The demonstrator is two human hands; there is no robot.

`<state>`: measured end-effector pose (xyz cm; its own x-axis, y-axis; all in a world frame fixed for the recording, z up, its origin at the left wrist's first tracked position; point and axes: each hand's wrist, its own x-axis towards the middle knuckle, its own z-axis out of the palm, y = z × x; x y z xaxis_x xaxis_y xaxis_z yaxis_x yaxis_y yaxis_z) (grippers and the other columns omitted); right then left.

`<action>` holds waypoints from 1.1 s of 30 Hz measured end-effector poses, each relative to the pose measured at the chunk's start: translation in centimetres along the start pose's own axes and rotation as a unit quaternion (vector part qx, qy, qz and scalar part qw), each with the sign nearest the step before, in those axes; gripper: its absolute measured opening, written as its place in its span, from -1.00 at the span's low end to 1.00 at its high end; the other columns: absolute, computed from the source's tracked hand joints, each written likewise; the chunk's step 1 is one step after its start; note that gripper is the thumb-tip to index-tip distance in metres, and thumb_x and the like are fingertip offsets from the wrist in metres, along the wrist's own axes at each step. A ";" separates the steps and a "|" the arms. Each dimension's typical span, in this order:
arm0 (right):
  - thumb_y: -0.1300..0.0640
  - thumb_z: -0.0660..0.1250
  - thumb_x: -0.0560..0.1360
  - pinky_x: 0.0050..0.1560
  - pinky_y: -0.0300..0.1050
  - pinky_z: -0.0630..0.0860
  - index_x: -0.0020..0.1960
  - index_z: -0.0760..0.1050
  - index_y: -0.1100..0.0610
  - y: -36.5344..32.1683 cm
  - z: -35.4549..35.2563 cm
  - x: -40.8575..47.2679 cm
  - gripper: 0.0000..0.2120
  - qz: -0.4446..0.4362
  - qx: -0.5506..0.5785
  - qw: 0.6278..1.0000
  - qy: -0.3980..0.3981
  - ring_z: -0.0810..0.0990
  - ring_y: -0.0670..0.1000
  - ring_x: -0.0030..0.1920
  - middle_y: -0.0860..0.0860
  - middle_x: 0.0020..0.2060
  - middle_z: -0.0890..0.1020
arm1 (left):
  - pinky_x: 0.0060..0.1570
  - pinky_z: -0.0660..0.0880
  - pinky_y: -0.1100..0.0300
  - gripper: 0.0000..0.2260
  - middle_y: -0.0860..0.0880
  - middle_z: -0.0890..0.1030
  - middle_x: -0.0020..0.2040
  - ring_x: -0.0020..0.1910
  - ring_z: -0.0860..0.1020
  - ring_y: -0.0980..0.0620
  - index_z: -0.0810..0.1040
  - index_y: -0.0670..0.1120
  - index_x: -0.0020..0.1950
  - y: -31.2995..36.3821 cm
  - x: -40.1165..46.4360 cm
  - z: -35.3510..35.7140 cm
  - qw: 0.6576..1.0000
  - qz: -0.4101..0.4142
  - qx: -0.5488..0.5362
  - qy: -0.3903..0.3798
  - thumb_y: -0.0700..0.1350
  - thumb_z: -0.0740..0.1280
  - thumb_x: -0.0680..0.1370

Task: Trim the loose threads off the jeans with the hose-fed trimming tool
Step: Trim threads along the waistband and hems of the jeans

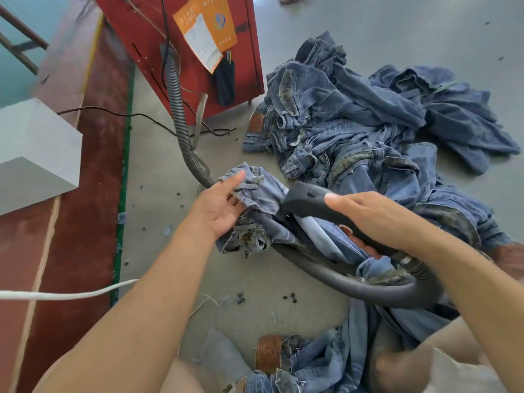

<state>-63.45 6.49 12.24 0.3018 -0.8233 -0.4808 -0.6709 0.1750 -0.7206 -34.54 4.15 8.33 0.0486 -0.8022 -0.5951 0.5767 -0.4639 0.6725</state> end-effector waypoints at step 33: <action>-0.47 0.11 0.58 -0.47 -0.13 0.47 -0.16 0.46 0.15 -0.9 0.1 -0.3 -0.34 -0.055 -0.031 0.997 -0.035 0.50 0.08 -0.57 0.10 -0.49 0.58 | 0.07 0.64 -0.13 -0.70 -0.22 0.71 0.08 -0.04 0.68 -0.20 0.65 -0.09 0.13 -1.8 1.3 -0.8 0.975 -0.087 0.204 0.023 0.02 0.40 0.46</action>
<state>-62.89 6.61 12.98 0.4205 -0.7955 -0.4362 -0.6711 0.0508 -0.7396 -34.84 4.26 5.97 0.0213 -0.6841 -0.7290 0.2081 -0.7102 0.6725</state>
